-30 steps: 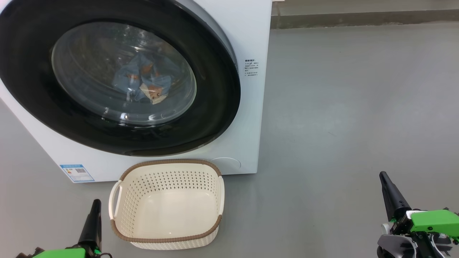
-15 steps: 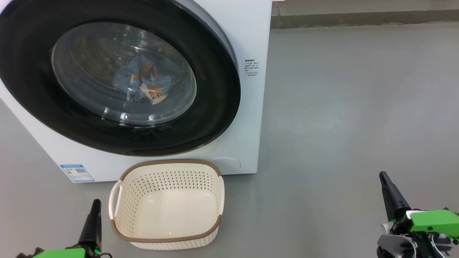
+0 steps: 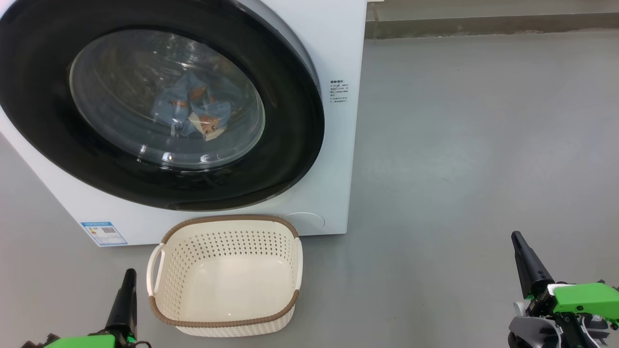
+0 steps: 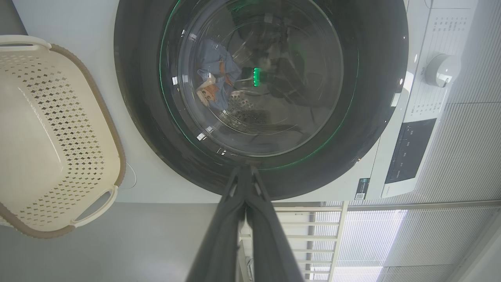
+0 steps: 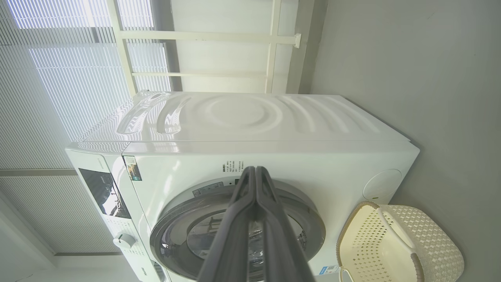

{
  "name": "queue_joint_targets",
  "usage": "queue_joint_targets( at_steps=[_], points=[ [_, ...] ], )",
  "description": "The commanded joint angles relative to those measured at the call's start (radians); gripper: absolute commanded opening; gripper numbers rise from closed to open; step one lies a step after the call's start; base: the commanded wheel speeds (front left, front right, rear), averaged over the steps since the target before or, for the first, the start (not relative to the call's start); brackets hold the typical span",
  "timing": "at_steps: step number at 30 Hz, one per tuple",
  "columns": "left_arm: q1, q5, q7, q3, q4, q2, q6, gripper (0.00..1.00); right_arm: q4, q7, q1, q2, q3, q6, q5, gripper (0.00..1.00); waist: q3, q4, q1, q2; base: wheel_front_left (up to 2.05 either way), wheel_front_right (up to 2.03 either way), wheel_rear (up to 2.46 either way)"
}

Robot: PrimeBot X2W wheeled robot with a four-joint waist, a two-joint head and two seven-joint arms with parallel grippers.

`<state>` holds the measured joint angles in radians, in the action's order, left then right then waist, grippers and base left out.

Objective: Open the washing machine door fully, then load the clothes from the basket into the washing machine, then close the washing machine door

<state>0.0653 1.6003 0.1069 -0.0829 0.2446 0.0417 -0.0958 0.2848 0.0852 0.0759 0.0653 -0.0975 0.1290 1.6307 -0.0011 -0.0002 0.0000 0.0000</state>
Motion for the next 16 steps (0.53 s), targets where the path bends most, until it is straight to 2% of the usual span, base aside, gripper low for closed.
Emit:
queue_joint_targets(
  at_steps=[1,16],
  points=[
    [0.045,0.007,0.007,-0.033,-0.032,0.009,-0.001,0.0,-0.032,-0.005,0.043,0.017,0.025,0.002,0.014,0.0,0.0,0.0,0.0,0.0,0.0,0.0,0.0],
    [0.045,0.007,0.006,-0.033,-0.032,0.009,-0.001,0.0,-0.032,-0.007,0.043,0.019,0.027,0.002,0.016,0.0,0.0,0.0,0.0,0.0,0.0,0.0,0.0]
  ],
)
